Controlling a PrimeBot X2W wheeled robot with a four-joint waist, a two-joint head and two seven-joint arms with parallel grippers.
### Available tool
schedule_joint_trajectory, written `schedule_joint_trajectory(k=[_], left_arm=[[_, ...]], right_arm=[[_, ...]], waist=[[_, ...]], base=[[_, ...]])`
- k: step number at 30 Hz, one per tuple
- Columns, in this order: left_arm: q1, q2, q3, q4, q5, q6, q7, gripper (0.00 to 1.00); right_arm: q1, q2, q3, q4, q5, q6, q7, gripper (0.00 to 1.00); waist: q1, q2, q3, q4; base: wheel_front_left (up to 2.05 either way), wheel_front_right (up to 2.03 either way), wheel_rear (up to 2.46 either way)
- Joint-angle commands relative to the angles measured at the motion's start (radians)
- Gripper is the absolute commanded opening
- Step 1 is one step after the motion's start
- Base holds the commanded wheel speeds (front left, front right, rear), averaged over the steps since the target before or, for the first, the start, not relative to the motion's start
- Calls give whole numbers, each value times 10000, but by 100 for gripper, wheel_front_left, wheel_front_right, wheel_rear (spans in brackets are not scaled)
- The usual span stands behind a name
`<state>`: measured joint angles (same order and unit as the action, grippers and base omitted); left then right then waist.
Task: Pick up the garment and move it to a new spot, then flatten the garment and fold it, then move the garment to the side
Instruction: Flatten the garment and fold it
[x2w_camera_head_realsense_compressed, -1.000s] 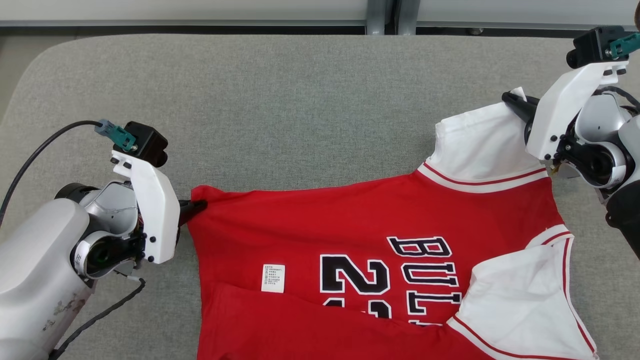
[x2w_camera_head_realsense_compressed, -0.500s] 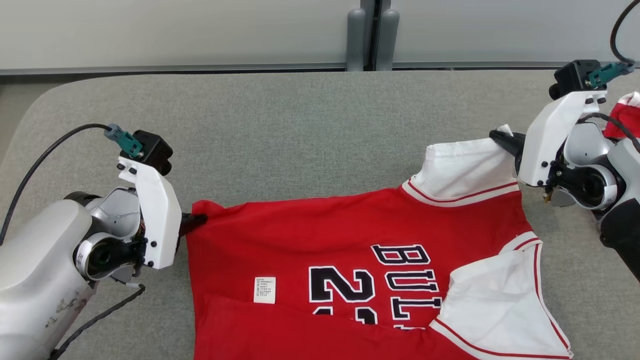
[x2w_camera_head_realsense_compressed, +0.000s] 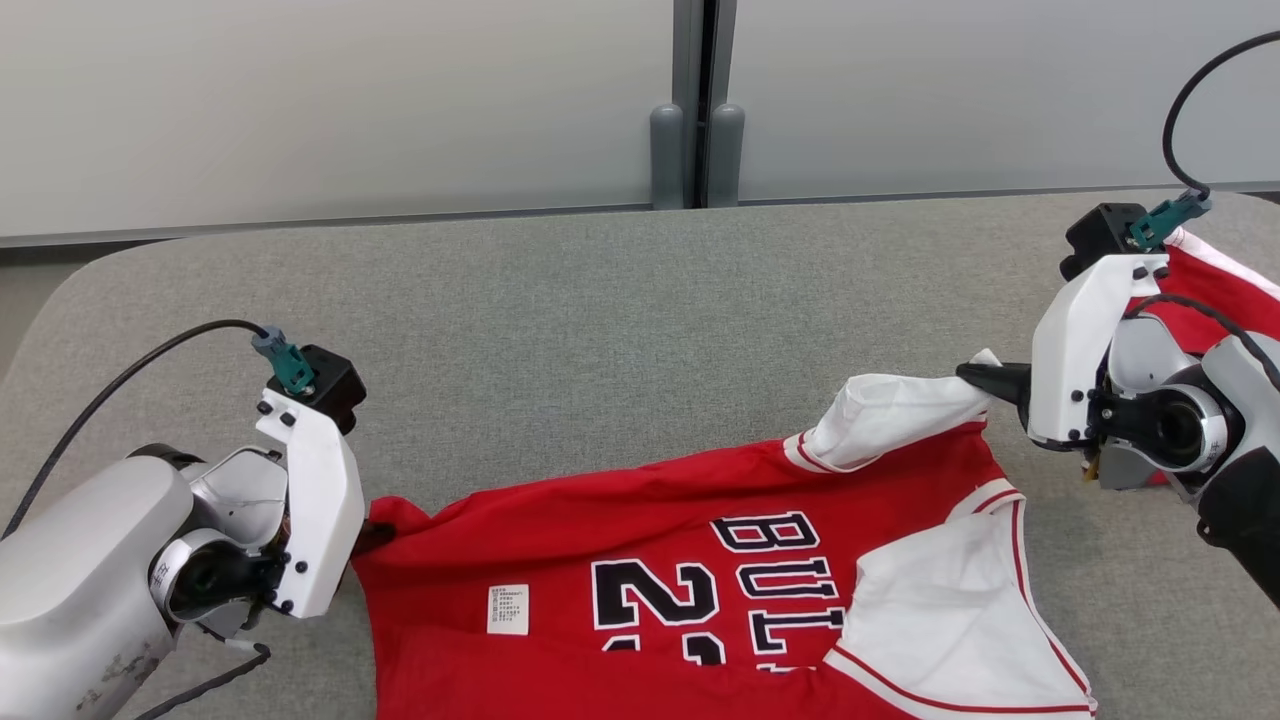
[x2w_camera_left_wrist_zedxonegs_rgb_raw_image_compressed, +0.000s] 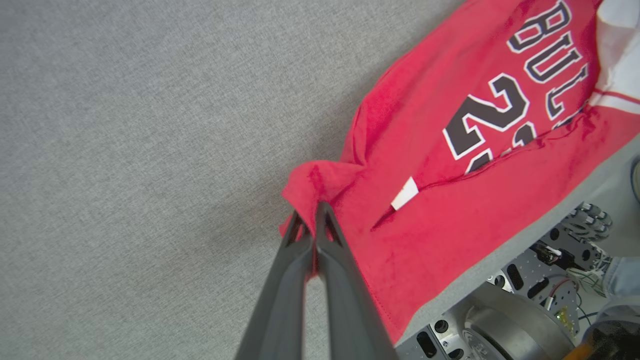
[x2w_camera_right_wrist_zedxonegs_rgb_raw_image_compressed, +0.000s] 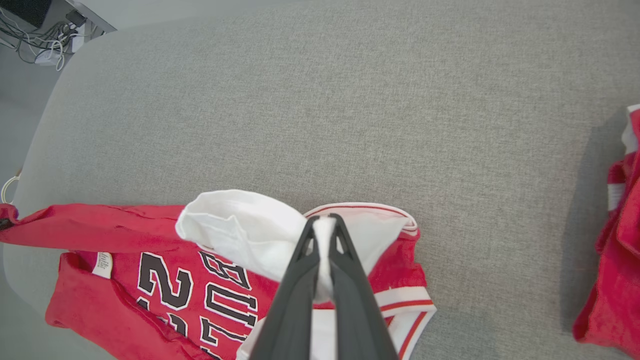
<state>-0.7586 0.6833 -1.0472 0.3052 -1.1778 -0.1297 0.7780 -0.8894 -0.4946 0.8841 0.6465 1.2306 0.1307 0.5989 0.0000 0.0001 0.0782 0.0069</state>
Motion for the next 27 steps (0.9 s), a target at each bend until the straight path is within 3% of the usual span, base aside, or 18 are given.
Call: schedule_joint_trajectory(k=[1, 10, 27], left_arm=[[-68, 82, -155, -10, -2, -11, -82, 0], [-273, 169, -829, 114, -1, -12, -618, 0], [-360, 394, -1726, 264, -649, -13, -748, 0]], right_arm=[[259, -37, 56, -222, 199, 5, 146, 0], [736, -683, 311, -1374, 628, 5, 1045, 0], [2341, -1957, 42, -3632, 1175, 3, 1579, 0]], waist=[[0, -1, -52, -60], [0, -1, -241, -244], [0, -1, -437, -414]], base=[[0, 0, 0], [0, 0, 0], [0, 0, 0]])
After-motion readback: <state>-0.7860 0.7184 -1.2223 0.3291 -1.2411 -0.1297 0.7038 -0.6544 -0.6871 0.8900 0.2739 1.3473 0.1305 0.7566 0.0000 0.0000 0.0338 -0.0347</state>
